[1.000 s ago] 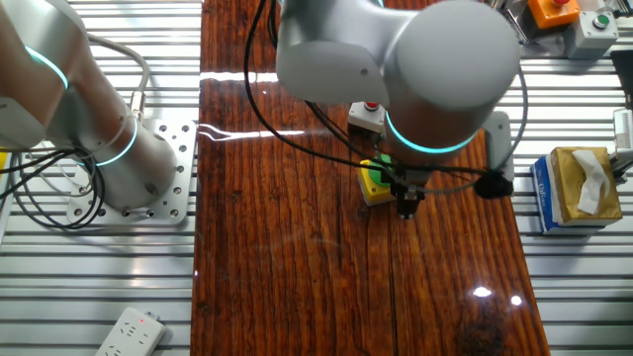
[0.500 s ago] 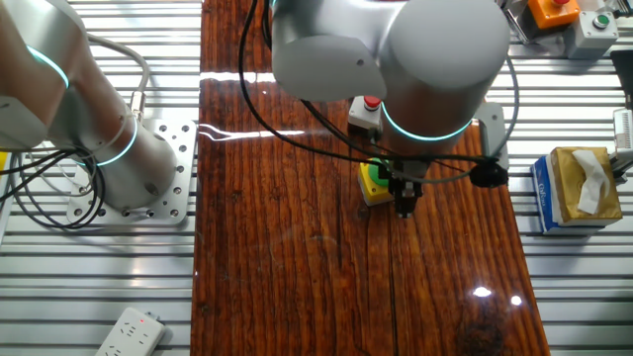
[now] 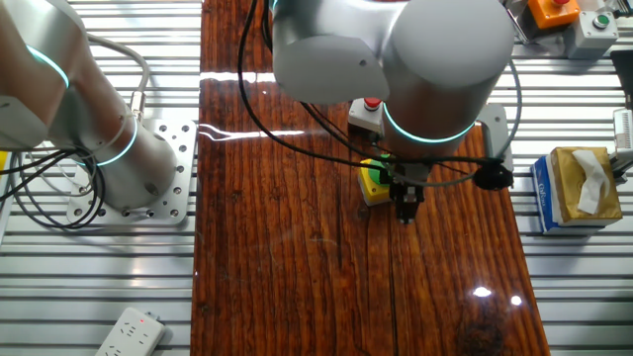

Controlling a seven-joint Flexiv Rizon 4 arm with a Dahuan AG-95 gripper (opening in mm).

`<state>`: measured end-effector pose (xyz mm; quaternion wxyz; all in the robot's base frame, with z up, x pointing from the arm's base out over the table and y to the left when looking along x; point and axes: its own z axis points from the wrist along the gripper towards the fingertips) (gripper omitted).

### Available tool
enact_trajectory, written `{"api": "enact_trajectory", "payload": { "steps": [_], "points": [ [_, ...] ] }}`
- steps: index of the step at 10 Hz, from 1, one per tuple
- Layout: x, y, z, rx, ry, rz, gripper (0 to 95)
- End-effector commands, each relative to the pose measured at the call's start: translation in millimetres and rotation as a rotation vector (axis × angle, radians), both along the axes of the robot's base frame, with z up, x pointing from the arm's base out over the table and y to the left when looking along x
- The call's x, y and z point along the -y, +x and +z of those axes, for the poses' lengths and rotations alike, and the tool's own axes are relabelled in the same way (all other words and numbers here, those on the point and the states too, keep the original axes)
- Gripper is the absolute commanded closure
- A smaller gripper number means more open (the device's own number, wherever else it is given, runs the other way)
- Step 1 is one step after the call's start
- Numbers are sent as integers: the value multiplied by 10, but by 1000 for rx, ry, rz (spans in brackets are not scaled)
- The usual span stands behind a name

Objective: Press three buttons from left to right in sequence

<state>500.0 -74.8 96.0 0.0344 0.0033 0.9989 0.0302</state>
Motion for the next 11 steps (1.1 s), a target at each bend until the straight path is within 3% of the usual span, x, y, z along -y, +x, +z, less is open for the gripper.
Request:
{"api": "enact_trajectory", "payload": {
  "steps": [1, 11],
  "points": [
    [5, -7, -8, 6, 1, -6, 190],
    [-11, -133, -107, 23, 2, -12, 190]
  ]
}}
